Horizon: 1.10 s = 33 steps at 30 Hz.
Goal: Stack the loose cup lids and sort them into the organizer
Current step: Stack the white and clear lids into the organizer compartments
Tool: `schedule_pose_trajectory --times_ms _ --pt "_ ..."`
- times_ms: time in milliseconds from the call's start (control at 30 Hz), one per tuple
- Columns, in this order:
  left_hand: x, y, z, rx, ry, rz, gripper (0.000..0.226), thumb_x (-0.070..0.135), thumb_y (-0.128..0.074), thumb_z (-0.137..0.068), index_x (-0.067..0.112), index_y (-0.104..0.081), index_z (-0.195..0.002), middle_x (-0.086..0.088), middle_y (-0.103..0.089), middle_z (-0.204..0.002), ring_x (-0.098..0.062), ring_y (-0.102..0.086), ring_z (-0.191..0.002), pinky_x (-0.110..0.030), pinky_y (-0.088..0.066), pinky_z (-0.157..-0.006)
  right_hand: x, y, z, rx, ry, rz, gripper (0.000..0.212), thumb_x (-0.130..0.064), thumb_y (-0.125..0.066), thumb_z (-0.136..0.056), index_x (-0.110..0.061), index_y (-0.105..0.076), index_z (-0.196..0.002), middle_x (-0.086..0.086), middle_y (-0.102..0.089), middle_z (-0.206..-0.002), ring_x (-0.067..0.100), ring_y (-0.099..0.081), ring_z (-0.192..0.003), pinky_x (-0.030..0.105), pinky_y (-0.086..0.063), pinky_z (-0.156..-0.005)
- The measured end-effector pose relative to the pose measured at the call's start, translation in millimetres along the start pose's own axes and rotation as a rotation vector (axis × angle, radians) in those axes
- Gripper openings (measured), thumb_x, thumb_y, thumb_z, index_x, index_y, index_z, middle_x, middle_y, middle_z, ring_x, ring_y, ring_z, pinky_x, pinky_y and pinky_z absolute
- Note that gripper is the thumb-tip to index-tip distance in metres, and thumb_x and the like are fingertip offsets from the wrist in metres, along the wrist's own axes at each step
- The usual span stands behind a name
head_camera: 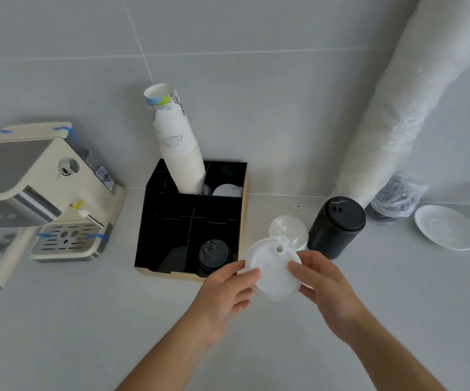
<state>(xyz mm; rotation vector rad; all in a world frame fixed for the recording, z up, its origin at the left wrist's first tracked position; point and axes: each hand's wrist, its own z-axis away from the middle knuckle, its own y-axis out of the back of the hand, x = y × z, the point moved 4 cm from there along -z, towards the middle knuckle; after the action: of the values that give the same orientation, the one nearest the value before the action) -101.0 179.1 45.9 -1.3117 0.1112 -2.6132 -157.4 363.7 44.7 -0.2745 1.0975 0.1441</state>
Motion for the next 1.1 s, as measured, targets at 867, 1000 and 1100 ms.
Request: schedule_pose_trajectory --times_ms 867,1000,1100 --pt "93.4 93.1 -9.8 0.083 -0.181 0.235 0.052 0.036 -0.073 -0.081 0.022 -0.056 -0.129 -0.002 -0.067 -0.116 -0.017 -0.061 -0.115 -0.039 -0.046 -0.107 -97.4 -132.5 -62.9 0.04 0.053 0.114 0.055 -0.03 -0.074 -0.085 -0.034 -0.052 -0.135 0.003 -0.076 -0.111 0.025 -0.073 -0.102 0.041 -0.054 -0.098" --pt "101.3 103.3 -28.9 0.113 -0.181 0.294 0.055 0.032 -0.076 -0.079 0.019 -0.058 -0.129 -0.003 -0.068 -0.118 -0.016 -0.062 -0.114 -0.036 -0.046 -0.106 -103.3 -144.1 -81.0 -0.003 0.03 0.191 0.051 -0.035 -0.068 -0.09 -0.044 -0.052 -0.137 -0.006 -0.072 -0.117 0.02 -0.067 -0.113 0.041 -0.047 -0.105" --pt "112.6 107.0 -49.3 0.095 -0.171 0.319 0.067 0.037 -0.081 -0.069 0.019 -0.059 -0.129 -0.002 -0.068 -0.12 -0.014 -0.063 -0.114 -0.033 -0.046 -0.105 -115.7 -143.9 -100.4 0.018 0.028 0.246 0.053 -0.034 -0.071 -0.088 -0.043 -0.053 -0.137 -0.004 -0.07 -0.123 0.023 -0.064 -0.116 0.041 -0.049 -0.102"
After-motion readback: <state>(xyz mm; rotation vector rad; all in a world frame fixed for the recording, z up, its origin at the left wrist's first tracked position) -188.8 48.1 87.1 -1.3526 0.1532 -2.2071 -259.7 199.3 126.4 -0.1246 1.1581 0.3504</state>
